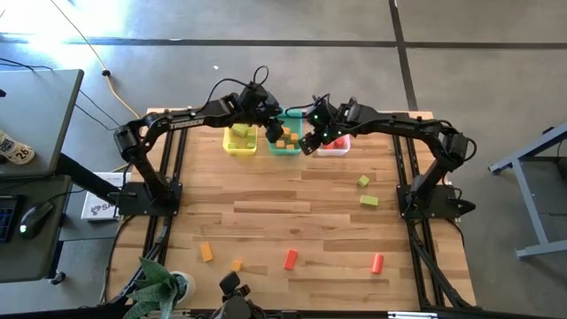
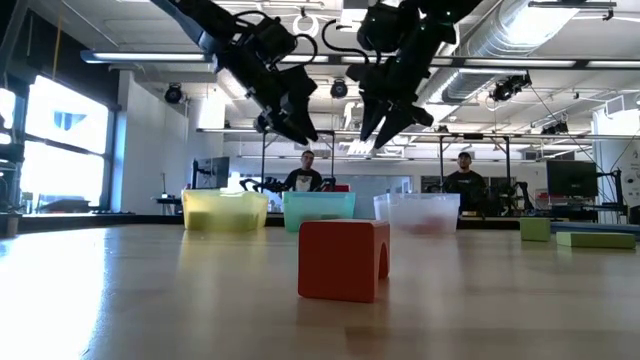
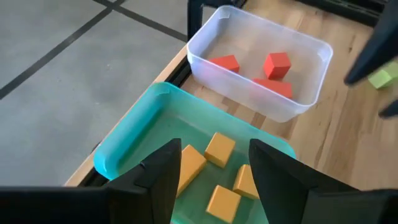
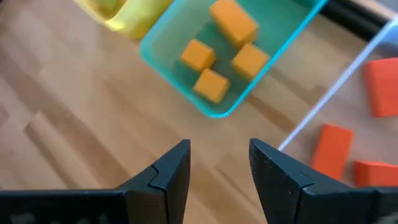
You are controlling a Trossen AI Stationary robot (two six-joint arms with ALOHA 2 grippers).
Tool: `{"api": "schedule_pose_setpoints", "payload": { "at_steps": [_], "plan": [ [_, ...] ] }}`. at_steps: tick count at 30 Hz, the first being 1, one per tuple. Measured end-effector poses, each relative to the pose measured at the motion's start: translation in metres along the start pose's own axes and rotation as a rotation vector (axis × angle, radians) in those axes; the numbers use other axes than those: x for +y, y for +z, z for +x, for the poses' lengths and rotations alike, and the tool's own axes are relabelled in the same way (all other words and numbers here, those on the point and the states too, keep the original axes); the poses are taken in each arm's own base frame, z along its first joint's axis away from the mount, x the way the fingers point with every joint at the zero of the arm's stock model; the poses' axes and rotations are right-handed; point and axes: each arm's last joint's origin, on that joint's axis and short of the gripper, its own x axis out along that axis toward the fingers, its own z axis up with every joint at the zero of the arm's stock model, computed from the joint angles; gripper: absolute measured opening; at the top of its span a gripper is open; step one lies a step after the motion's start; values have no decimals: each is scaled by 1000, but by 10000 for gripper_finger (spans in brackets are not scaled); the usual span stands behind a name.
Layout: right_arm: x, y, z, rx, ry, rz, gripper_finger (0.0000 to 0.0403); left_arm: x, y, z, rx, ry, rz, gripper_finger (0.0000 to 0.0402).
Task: Sort & place blocks by color
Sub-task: Put the orange block into the white bin
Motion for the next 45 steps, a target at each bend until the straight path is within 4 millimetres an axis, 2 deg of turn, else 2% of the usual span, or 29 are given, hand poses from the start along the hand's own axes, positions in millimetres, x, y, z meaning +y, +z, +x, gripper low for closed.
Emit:
{"api": "schedule_pose_setpoints", "payload": {
  "at_steps": [10,22,31,40,45],
  "plan": [
    [32,-18,0,55,99,-84,151,-3,2,-41,47,-4,0,177],
    [75,-49,-5,94,170,-212,159,-19,-12,-81,221,-38,28,177],
    [100,-71,-9,113,214,-336,201,-37,-27,-91,379,-68,37,177],
    [117,-88,-14,106,284,-654,204,-60,-42,-99,524,-50,-47,177],
    [129,-96,-17,94,401,-820,204,-76,-49,-104,585,-42,-98,177]
  ]
}}
